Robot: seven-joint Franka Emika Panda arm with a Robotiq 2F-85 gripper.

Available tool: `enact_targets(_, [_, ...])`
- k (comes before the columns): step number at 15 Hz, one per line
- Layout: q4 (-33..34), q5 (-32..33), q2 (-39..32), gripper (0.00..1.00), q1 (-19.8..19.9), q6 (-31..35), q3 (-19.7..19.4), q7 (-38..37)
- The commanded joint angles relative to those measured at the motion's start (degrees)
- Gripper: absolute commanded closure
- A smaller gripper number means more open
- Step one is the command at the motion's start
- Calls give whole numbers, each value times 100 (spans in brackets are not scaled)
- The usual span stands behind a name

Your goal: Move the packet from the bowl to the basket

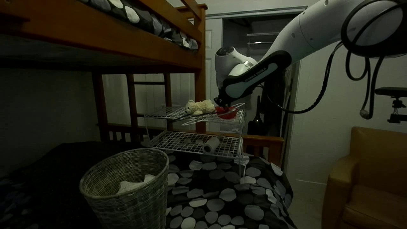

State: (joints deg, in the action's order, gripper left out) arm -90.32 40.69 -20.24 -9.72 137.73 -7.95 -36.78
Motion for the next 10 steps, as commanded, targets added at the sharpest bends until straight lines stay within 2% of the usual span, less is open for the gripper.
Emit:
enact_targets(1, [32,195,-32,100,-7,35,-3,-222])
enact_targets(6, [128,298,150,99,3,58,32,-159])
enact_targets(10, [83,-146,572,98,130,215,249,151])
